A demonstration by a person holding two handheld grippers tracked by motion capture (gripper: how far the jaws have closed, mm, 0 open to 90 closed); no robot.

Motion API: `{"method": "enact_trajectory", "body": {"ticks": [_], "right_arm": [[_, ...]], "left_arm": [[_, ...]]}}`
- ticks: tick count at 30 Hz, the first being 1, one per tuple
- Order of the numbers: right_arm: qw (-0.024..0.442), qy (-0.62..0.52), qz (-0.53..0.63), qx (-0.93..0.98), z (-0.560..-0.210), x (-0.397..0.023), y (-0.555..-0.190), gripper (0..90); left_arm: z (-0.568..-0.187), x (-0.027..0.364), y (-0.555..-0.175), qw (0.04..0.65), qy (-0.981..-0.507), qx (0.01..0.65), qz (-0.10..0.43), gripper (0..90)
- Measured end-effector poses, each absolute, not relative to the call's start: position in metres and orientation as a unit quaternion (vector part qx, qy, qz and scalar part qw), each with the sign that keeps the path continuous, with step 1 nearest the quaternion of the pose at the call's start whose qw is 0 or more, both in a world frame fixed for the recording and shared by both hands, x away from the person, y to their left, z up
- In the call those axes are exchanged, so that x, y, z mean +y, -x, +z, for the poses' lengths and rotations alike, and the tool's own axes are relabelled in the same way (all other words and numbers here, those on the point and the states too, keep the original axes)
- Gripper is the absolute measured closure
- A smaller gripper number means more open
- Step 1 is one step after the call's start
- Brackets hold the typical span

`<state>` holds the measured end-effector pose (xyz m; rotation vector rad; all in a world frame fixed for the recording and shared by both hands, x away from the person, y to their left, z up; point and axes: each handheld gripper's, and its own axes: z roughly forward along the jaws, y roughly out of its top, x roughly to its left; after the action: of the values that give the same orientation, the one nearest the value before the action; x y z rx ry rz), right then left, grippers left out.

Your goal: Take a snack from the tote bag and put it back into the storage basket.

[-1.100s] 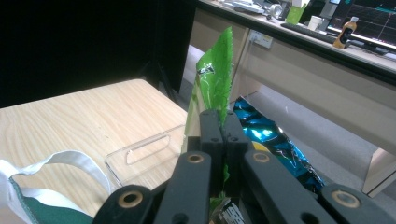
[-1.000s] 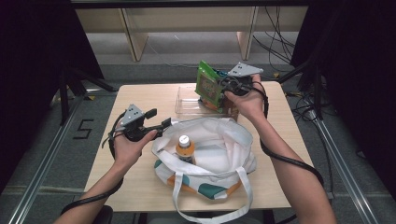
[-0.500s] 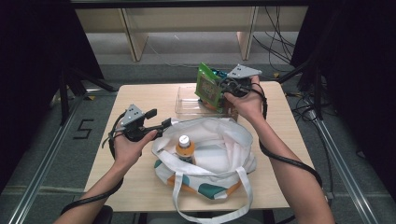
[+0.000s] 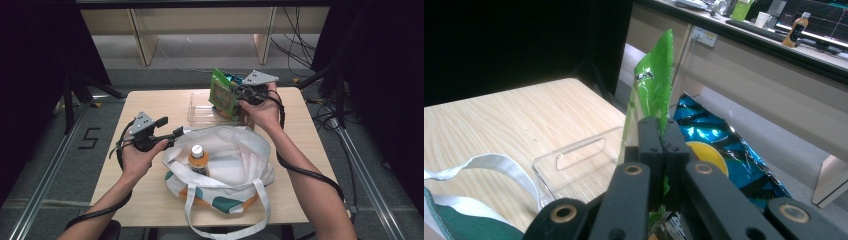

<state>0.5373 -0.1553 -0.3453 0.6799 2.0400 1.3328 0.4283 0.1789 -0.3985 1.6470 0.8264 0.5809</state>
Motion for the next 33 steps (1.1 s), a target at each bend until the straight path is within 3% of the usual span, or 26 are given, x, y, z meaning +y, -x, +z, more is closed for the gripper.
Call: {"method": "enact_trajectory", "body": {"ticks": [33], "right_arm": [[0.311, -0.254, 0.488, 0.775, -0.365, -0.151, -0.536, 90.0]], "left_arm": [[-0.399, 0.178, -0.428, 0.568, -0.702, 0.353, 0.244, 29.1]]}}
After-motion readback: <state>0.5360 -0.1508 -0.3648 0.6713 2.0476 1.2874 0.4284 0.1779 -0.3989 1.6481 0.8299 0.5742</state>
